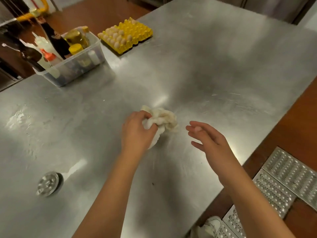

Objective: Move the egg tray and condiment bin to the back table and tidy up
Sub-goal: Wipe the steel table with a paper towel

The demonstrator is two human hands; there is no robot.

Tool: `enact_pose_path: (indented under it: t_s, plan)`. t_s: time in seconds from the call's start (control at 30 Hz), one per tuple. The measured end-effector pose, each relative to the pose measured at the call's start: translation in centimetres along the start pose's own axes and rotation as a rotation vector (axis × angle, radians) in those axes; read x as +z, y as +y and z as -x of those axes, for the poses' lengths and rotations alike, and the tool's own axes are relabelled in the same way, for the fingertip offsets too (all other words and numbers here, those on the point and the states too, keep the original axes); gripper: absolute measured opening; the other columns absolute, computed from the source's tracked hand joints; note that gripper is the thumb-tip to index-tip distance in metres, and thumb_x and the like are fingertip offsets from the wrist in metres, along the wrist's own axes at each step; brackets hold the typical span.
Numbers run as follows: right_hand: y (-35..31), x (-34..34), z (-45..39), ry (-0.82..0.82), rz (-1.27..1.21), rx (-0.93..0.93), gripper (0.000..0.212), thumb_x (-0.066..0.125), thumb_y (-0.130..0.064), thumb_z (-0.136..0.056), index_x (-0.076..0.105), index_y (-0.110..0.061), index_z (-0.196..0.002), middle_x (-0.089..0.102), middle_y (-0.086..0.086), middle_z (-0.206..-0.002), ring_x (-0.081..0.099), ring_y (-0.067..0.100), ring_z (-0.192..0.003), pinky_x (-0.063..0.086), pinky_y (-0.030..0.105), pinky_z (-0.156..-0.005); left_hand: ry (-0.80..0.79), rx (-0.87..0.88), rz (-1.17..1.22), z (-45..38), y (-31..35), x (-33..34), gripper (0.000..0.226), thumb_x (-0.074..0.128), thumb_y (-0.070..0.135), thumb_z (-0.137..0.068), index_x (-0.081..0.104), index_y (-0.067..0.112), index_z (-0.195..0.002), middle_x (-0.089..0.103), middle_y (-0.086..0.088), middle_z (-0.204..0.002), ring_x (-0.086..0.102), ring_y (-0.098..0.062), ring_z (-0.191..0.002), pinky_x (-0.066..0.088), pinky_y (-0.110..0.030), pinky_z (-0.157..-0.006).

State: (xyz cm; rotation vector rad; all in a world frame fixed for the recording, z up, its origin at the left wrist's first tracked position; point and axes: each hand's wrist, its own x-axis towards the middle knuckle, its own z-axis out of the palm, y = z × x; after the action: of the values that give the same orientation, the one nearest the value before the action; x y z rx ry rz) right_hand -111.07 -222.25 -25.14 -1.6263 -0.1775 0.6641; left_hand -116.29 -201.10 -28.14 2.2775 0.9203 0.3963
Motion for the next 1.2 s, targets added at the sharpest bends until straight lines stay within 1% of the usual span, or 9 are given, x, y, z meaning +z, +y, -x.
enact_pose_path:
  t_s: [0.17,0.27,0.3,0.4,0.5,0.63,0.77,0.93,1.2]
  plan:
    - [-2.3,-7.4,1.6,0.138,-0.107,-0.092,0.022,0.056,-0.037,-0.096,0.068,-0.034,-0.114,0.07,-0.009,-0.119,0.064,0.005,-0.113,0.049,0.04,-0.103,-0.053,0.18,0.024,1.7,9.5,3.4,0.016,0.052,0.042,-0.068,0.06,0.044,-0.083,0.064,0.017,-0.075,0.061,-0.001,-0.07,0.054,-0.03,-0.06]
    - [-3.8,-12.6,2.9,0.208,-0.123,-0.14,0.021,0.054,-0.034,-0.098,0.067,-0.031,-0.115,0.071,-0.009,-0.117,0.065,0.004,-0.109,0.05,0.037,-0.101,-0.071,0.297,0.095,3.6,15.7,5.3,0.019,0.053,0.046,-0.066,0.055,0.052,-0.084,0.054,0.039,-0.097,0.056,0.011,-0.082,0.047,-0.023,-0.057]
    - [-4.3,-14.8,3.5,0.239,-0.138,-0.155,0.021,0.054,-0.033,-0.098,0.067,-0.029,-0.115,0.071,-0.008,-0.116,0.065,0.005,-0.109,0.051,0.036,-0.1,-0.08,0.315,0.121,4.3,18.0,6.1,0.019,0.055,0.046,-0.066,0.054,0.054,-0.083,0.052,0.04,-0.098,0.054,0.013,-0.085,0.044,-0.02,-0.058]
    - [-5.8,-19.9,4.9,0.317,-0.19,-0.197,0.023,0.054,-0.03,-0.098,0.066,-0.024,-0.116,0.071,-0.004,-0.116,0.064,0.007,-0.111,0.051,0.034,-0.097,-0.114,0.287,0.207,5.8,23.0,8.6,0.015,0.059,0.046,-0.065,0.057,0.05,-0.079,0.062,0.02,-0.09,0.058,0.001,-0.084,0.039,-0.019,-0.064]
    - [-6.8,-24.5,6.0,0.393,-0.229,-0.235,0.022,0.052,-0.029,-0.098,0.066,-0.024,-0.115,0.07,-0.001,-0.119,0.064,0.01,-0.113,0.051,0.036,-0.1,-0.129,0.299,0.271,6.8,27.2,10.9,0.017,0.068,0.037,-0.07,0.059,0.041,-0.084,0.063,0.01,-0.095,0.058,-0.004,-0.082,0.042,-0.024,-0.067]
    - [-7.4,-29.8,7.0,0.504,-0.271,-0.244,0.032,0.049,-0.027,-0.1,0.062,-0.014,-0.126,0.069,0.002,-0.122,0.063,0.012,-0.116,0.05,0.039,-0.102,-0.143,0.334,0.316,7.6,32.1,13.6,0.024,0.073,0.03,-0.072,0.059,0.038,-0.089,0.063,0.01,-0.095,0.058,0.003,-0.083,0.04,-0.02,-0.064]
    - [-8.0,-34.1,6.2,0.575,-0.296,-0.244,0.03,0.047,-0.025,-0.101,0.062,-0.016,-0.125,0.07,0.0,-0.12,0.064,0.011,-0.115,0.05,0.036,-0.102,-0.182,0.375,0.373,6.7,36.0,16.3,0.023,0.072,0.028,-0.073,0.058,0.039,-0.088,0.064,0.013,-0.095,0.059,0.0,-0.084,0.047,-0.028,-0.069]
    - [-9.1,-38.7,2.4,0.64,-0.25,-0.232,0.034,0.045,-0.026,-0.102,0.06,-0.014,-0.13,0.069,-0.001,-0.122,0.062,0.011,-0.117,0.051,0.034,-0.101,-0.242,0.397,0.432,3.1,40.4,20.9,0.024,0.071,0.025,-0.073,0.057,0.04,-0.085,0.063,0.014,-0.093,0.06,0.0,-0.082,0.048,-0.028,-0.067]
    - [-11.7,-45.1,-2.8,0.712,-0.205,-0.228,0.033,0.047,-0.029,-0.101,0.061,-0.017,-0.128,0.069,-0.003,-0.122,0.063,0.005,-0.116,0.051,0.032,-0.1,-0.349,0.422,0.461,-2.2,47.5,27.8,0.023,0.07,0.028,-0.073,0.056,0.042,-0.085,0.06,0.017,-0.092,0.056,0.006,-0.082,0.042,-0.023,-0.064]
